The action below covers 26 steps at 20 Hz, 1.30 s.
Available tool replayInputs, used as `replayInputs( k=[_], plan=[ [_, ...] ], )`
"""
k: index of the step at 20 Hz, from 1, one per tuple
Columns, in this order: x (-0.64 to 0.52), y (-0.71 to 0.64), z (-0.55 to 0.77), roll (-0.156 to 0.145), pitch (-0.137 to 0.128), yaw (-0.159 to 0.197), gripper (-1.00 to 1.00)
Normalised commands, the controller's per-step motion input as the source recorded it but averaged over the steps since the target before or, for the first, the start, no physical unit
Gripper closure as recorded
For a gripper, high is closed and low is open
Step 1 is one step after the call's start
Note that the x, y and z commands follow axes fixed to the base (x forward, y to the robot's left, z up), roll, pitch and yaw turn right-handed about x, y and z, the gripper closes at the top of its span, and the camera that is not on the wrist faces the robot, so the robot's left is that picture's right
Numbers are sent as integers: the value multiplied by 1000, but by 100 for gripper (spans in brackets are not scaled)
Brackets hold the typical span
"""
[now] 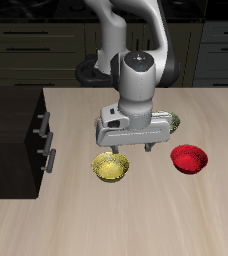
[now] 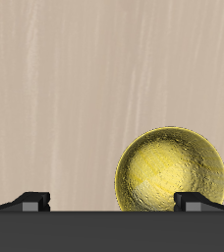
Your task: Place the yellow bowl on the plate
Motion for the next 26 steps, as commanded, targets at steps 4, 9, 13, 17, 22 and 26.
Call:
replayInputs(
  k=[4, 9, 13, 17, 22, 26],
  plan=[
    [-6, 77, -116, 9, 5, 3, -100],
    [-31, 29, -173, 5, 24, -6, -100],
    [-44, -6, -137, 3, 42, -37, -100],
    [9, -78, -166, -59, 99, 17, -100],
    [-42, -133, 45, -23, -20, -3, -100],
    [-20, -82, 12, -9, -9, -4, -100]
  ],
)
